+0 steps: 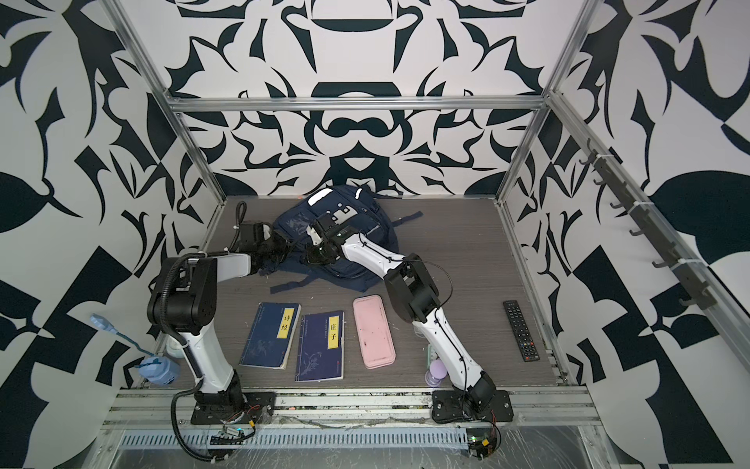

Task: Pack books, pencil case, and school supplies into a backpack
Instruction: Unzip the student bag at the top-center of the table.

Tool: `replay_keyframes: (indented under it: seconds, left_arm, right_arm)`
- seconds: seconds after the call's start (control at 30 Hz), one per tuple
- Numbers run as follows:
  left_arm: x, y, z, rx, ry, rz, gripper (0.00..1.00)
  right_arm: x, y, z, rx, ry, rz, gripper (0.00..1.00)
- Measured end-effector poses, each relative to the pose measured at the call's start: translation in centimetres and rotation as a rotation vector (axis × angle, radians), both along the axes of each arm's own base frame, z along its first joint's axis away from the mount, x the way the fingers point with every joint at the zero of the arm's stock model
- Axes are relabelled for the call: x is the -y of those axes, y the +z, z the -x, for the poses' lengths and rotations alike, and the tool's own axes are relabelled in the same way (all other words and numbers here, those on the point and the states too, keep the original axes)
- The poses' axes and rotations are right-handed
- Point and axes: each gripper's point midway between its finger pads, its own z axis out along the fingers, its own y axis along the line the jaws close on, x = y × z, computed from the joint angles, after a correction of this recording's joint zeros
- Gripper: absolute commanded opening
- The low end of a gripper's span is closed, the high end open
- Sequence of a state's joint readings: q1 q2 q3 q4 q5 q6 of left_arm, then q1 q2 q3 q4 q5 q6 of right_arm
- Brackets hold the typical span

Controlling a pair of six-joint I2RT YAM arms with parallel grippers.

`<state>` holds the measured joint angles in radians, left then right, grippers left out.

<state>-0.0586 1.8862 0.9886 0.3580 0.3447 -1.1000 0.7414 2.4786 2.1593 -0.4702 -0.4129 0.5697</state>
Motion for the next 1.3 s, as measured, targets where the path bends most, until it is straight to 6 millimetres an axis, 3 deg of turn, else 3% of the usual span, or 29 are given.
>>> replay_keyframes:
  seconds: [0.17,0.43,0.6,0.7,0.8,0.9,1.13,1.3]
  left_arm:
    - [-0.2,-0.7,1.0,0.000,0.061,0.039,0.00]
    - [2.4,-0.4,1.4,0.002,0.030,0.060,0.01]
    - [3.1,-0.2,1.3,-0.006,0.007,0.048,0.28]
    - [3.1,0.3,1.2,-0.003,-0.008,0.027,0.44]
    - [3.1,1.4,1.0,0.008,-0.029,-0.001,0.57]
    - [3.0,2.9,1.3,0.026,-0.050,-0.037,0.67]
    - [2.5,7.8,2.4,0.113,-0.093,-0.143,0.82]
    - [3.3,10.8,4.2,0.163,-0.168,-0.232,0.84]
  right_arm:
    - [0.6,-0.4,0.4,-0.003,0.035,0.004,0.00]
    - [3.5,-0.6,1.3,-0.007,0.030,0.037,0.01]
    - [4.9,-0.9,2.2,-0.011,0.015,0.064,0.30]
    - [5.5,-0.6,2.8,-0.010,0.007,0.068,0.42]
    - [6.4,0.4,3.2,0.008,-0.003,0.077,0.53]
    - [7.7,1.7,3.9,0.025,-0.019,0.087,0.55]
    - [11.2,5.1,6.8,0.068,-0.052,0.102,0.53]
    - [13.5,6.3,8.9,0.092,-0.081,0.109,0.55]
